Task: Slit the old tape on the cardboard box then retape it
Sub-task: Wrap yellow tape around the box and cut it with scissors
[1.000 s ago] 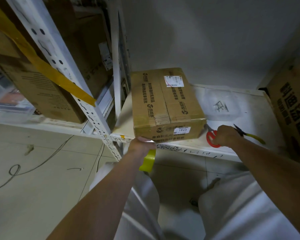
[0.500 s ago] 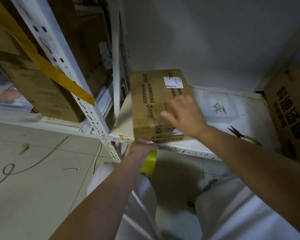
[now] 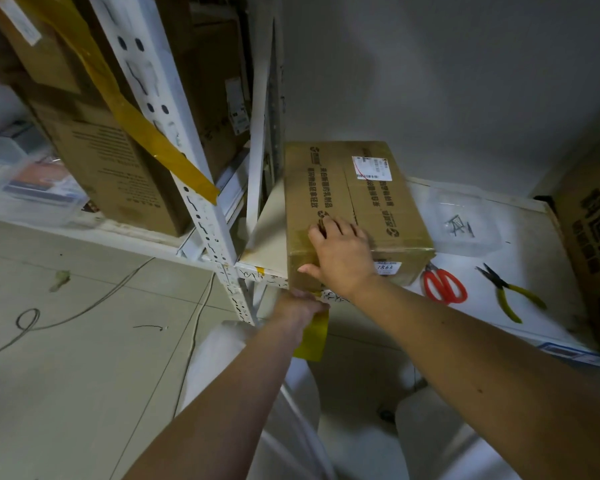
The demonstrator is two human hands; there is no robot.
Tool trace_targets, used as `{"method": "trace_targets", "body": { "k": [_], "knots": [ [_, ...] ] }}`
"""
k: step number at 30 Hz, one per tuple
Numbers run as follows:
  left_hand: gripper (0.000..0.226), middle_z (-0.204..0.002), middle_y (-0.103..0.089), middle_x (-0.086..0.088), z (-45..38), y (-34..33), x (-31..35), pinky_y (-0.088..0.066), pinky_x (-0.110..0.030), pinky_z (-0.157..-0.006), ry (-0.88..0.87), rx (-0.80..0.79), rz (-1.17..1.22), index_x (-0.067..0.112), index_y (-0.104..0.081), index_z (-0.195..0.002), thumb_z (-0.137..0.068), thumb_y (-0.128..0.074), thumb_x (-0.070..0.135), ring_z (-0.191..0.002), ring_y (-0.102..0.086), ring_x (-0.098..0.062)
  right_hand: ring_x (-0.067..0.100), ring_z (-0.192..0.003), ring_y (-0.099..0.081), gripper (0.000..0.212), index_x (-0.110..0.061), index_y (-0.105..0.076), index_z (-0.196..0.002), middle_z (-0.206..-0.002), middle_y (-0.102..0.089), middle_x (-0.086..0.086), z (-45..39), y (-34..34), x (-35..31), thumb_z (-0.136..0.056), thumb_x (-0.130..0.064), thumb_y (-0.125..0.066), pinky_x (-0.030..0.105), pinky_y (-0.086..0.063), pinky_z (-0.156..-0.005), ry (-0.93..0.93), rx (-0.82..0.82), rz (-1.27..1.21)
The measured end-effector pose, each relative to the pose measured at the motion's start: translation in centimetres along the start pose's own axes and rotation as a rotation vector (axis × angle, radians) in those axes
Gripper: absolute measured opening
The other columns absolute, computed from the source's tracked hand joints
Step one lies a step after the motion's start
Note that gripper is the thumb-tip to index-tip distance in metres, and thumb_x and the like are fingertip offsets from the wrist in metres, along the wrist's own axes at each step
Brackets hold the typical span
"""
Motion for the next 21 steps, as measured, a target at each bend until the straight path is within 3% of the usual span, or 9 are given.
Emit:
{"method": "trace_targets", "body": {
  "k": [4, 7, 9, 13, 16, 18, 21],
  "knots": [
    [0.029, -0.094, -0.061, -0.01, 0.1, -0.6, -0.3, -0.048, -0.045, -0.097, 0.036, -0.019, -0.005, 0.017, -0.052, -0.076, -0.073, -0.079, 0.008, -0.096, -0.058, -0.028, 0.038, -0.117, -0.049, 0.069, -0.017, -0.044, -0.113, -0.121, -0.053, 0.016, -0.4, 0.2, -0.9, -0.072, -0.07, -0.059, 0.053, -0.039, -0.098, -0.03, 0.015, 0.023],
    [0.03, -0.097, -0.06, -0.011, 0.3, -0.7, -0.3, -0.046, -0.043, -0.097, 0.037, -0.024, -0.014, 0.017, -0.05, -0.075, -0.075, -0.078, 0.008, -0.096, -0.056, -0.027, 0.039, -0.108, -0.052, 0.072, -0.016, -0.045, -0.105, -0.113, -0.055, 0.018, -0.8, 0.4, -1.3, -0.068, -0.077, -0.057, 0.053, -0.04, -0.095, -0.045, 0.014, 0.026],
    [0.03, -0.097, -0.059, -0.01, 0.5, -0.7, -0.2, -0.046, -0.04, -0.094, 0.029, -0.025, -0.015, 0.017, -0.05, -0.074, -0.075, -0.078, 0.008, -0.095, -0.055, -0.026, 0.037, -0.102, -0.054, 0.073, -0.016, -0.045, -0.102, -0.109, -0.055, 0.018, -0.9, 0.6, -1.4, -0.068, -0.08, -0.052, 0.048, -0.045, -0.085, -0.045, 0.015, 0.037],
    [0.026, -0.094, -0.061, -0.009, 1.0, -0.5, 0.3, -0.047, -0.04, -0.09, 0.02, -0.022, -0.002, 0.017, -0.054, -0.079, -0.075, -0.078, 0.009, -0.095, -0.058, -0.028, 0.033, -0.099, -0.056, 0.066, -0.017, -0.05, -0.101, -0.105, -0.058, 0.015, -0.5, 0.9, -0.8, -0.082, -0.078, -0.032, 0.04, -0.049, -0.071, -0.021, 0.045, -0.008],
    [0.024, -0.095, -0.062, -0.014, 1.6, -0.3, 0.7, -0.049, -0.04, -0.087, -0.015, -0.017, 0.053, 0.01, -0.06, -0.091, -0.076, -0.076, 0.002, -0.091, -0.059, -0.028, 0.028, -0.11, -0.055, 0.056, -0.019, -0.055, -0.11, -0.117, -0.06, 0.01, -0.3, 1.5, 0.4, -0.095, -0.059, -0.02, 0.037, -0.048, -0.08, 0.019, 0.064, -0.156],
    [0.029, -0.095, -0.062, -0.016, 1.7, 0.2, 0.7, -0.048, -0.042, -0.093, -0.02, 0.003, 0.13, 0.006, -0.058, -0.097, -0.075, -0.074, -0.004, -0.091, -0.058, -0.027, 0.025, -0.123, -0.049, 0.048, -0.019, -0.054, -0.124, -0.132, -0.055, 0.007, 0.0, 1.9, 1.5, -0.1, -0.048, -0.025, 0.037, -0.043, -0.095, 0.046, 0.033, -0.258],
    [0.025, -0.1, -0.063, -0.019, 1.4, 1.4, 0.2, -0.047, -0.041, -0.095, -0.02, 0.052, 0.153, 0.009, -0.057, -0.085, -0.074, -0.075, -0.005, -0.09, -0.058, -0.026, 0.025, -0.135, -0.035, 0.052, -0.022, -0.038, -0.141, -0.147, -0.041, 0.005, 0.9, 1.6, 2.5, -0.096, -0.048, -0.042, 0.044, -0.034, -0.105, 0.088, -0.043, -0.179]
  ]
}}
Point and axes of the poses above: each hand's wrist, its own z-axis away from the middle knuckle, its own y-axis out of the back of the hand, x = y × z, the point moved 3 cm from there along -z, towards the middle knuckle
